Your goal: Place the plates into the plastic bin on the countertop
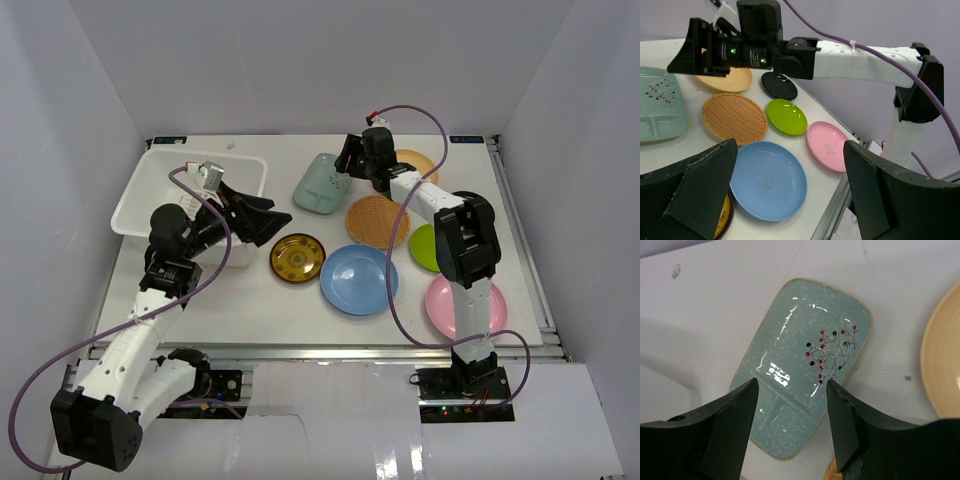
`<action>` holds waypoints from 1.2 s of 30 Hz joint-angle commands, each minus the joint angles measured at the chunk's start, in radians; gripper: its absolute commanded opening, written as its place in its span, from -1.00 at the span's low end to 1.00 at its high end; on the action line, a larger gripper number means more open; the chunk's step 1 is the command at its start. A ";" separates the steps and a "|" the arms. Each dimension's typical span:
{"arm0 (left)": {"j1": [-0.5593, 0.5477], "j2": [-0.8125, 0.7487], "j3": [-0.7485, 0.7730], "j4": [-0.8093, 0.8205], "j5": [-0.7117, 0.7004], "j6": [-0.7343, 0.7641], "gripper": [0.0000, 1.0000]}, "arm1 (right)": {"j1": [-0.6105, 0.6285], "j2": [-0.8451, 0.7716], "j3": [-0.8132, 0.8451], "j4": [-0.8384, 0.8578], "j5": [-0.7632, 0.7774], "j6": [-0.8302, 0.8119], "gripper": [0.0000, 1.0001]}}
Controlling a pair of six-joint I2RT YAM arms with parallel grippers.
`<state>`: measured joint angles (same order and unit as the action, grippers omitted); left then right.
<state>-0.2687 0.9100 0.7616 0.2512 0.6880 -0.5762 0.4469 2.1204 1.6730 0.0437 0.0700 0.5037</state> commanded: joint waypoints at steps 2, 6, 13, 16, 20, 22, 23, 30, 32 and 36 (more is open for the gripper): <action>-0.006 -0.023 0.011 -0.046 -0.045 0.027 0.96 | 0.021 0.044 0.021 -0.028 0.096 0.027 0.25; -0.007 -0.040 0.011 -0.059 -0.065 0.041 0.96 | 0.022 0.062 0.002 -0.039 0.140 0.030 0.25; -0.009 -0.049 0.021 -0.087 -0.100 0.058 0.96 | 0.019 0.159 0.059 -0.042 0.088 0.067 0.25; -0.007 -0.051 0.019 -0.099 -0.120 0.064 0.96 | 0.015 0.229 0.105 -0.042 0.048 0.104 0.11; -0.007 -0.059 0.045 -0.170 -0.262 0.091 0.96 | 0.003 0.259 0.136 -0.036 0.004 0.163 0.00; -0.007 -0.062 0.053 -0.223 -0.335 0.108 0.96 | 0.000 0.259 0.119 -0.007 -0.019 0.194 -0.17; -0.007 -0.060 0.064 -0.239 -0.410 0.111 0.96 | -0.007 0.259 0.104 0.020 -0.028 0.209 -0.45; 0.006 -0.095 0.076 -0.302 -0.551 0.131 0.96 | -0.011 0.132 0.008 0.195 -0.032 0.257 -0.84; 0.008 -0.106 0.077 -0.297 -0.542 0.128 0.96 | -0.013 -0.009 -0.048 0.282 -0.047 0.221 -0.84; 0.008 -0.091 0.084 -0.285 -0.521 0.119 0.96 | 0.002 -0.169 -0.065 0.337 -0.093 0.167 -0.84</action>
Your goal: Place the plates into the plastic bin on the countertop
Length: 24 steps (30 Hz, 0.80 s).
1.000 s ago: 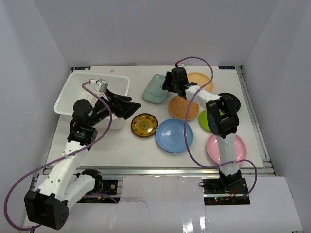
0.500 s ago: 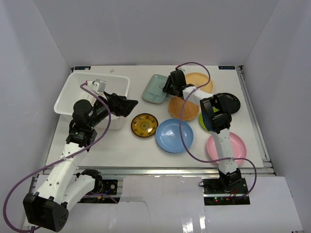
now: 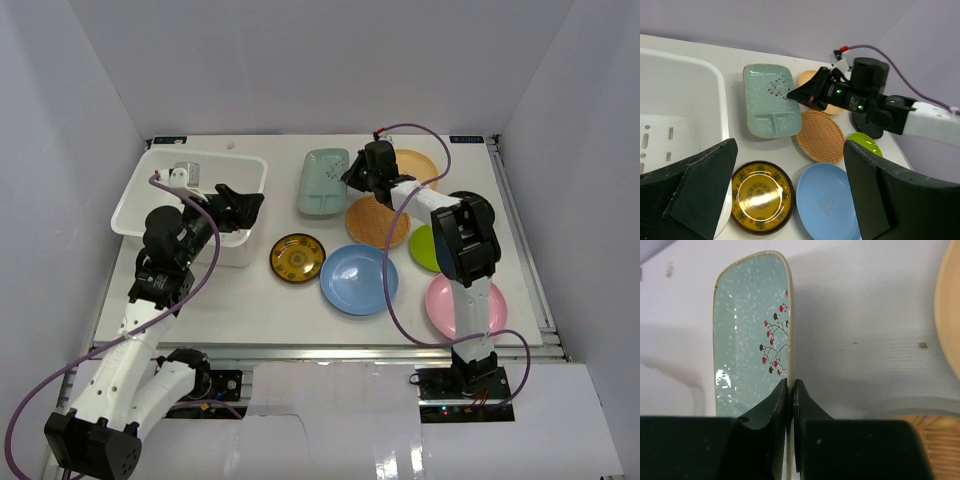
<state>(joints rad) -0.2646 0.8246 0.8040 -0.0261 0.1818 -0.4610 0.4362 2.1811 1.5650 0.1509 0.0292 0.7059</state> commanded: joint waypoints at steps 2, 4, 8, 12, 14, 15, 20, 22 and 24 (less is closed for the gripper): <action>0.004 -0.015 0.043 0.000 -0.001 -0.007 0.96 | 0.047 -0.274 0.047 0.240 -0.058 -0.084 -0.85; 0.007 -0.021 0.055 0.015 0.004 -0.010 0.96 | 0.093 -0.322 0.072 0.242 -0.040 -0.124 -0.84; 0.022 -0.031 0.061 0.018 0.030 -0.021 0.96 | 0.157 -0.316 0.180 0.230 -0.037 -0.180 -0.84; 0.048 -0.061 0.084 0.018 0.033 -0.016 0.96 | 0.229 -0.195 0.375 0.171 -0.046 -0.189 -0.85; 0.059 -0.103 0.095 0.015 0.021 -0.010 0.96 | 0.272 -0.117 0.484 0.153 -0.035 -0.191 -0.84; 0.065 -0.120 0.095 0.017 0.006 -0.004 0.96 | 0.301 -0.091 0.519 0.147 -0.035 -0.197 -0.85; 0.073 -0.191 0.087 0.018 -0.071 0.009 0.96 | 0.371 0.065 0.704 0.128 0.024 -0.221 -0.84; 0.080 -0.193 0.075 0.028 -0.051 -0.008 0.96 | 0.401 0.098 0.730 0.134 0.032 -0.258 -0.84; 0.080 -0.180 0.070 0.055 -0.041 -0.011 0.96 | 0.427 0.144 0.751 0.153 0.063 -0.299 -0.85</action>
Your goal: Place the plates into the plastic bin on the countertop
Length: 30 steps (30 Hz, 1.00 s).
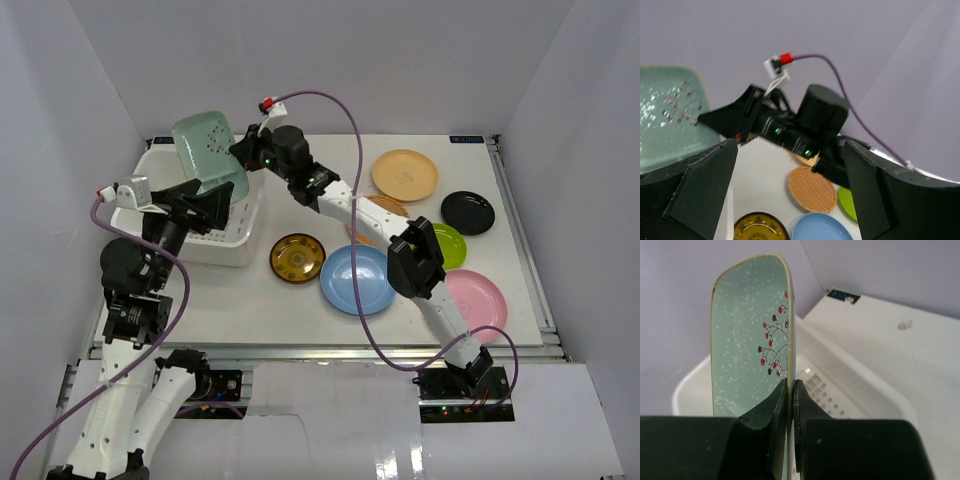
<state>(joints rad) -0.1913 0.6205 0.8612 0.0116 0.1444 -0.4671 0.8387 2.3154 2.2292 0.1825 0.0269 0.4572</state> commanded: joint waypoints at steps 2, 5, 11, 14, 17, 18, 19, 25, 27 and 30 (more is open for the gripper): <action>0.007 0.033 0.012 0.018 0.006 -0.008 0.96 | 0.034 0.054 0.102 0.124 0.068 -0.086 -0.84; 0.009 0.033 0.001 0.033 0.021 -0.021 0.96 | 0.042 0.093 0.092 0.124 0.068 -0.106 -0.84; 0.010 0.041 -0.007 0.037 0.032 -0.030 0.96 | 0.063 0.107 0.035 0.133 0.084 -0.173 -0.57; 0.015 0.050 -0.005 0.037 0.030 -0.030 0.96 | 0.076 0.121 0.023 0.133 0.080 -0.195 -0.23; 0.016 0.039 -0.014 0.037 0.038 -0.034 0.96 | 0.082 0.125 0.011 0.127 0.082 -0.199 -0.04; 0.016 0.038 -0.017 0.040 0.038 -0.036 0.96 | 0.086 0.124 0.001 0.129 0.085 -0.201 -0.03; 0.016 0.038 -0.016 0.041 0.034 -0.035 0.96 | 0.088 0.121 -0.009 0.132 0.088 -0.201 -0.02; 0.016 0.044 -0.025 0.039 0.035 -0.031 0.96 | 0.094 0.063 0.003 0.118 0.058 -0.201 0.01; 0.016 0.056 -0.028 0.036 0.040 -0.031 0.96 | 0.091 0.004 0.012 0.101 -0.002 -0.206 0.03; 0.013 0.059 -0.056 0.034 0.067 -0.062 0.95 | 0.062 -0.144 -0.081 0.066 -0.109 -0.151 0.08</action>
<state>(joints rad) -0.1787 0.6773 0.8330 0.0395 0.1780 -0.5022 0.9237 2.4008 2.1868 0.2146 0.0273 0.2821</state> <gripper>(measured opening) 0.977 0.534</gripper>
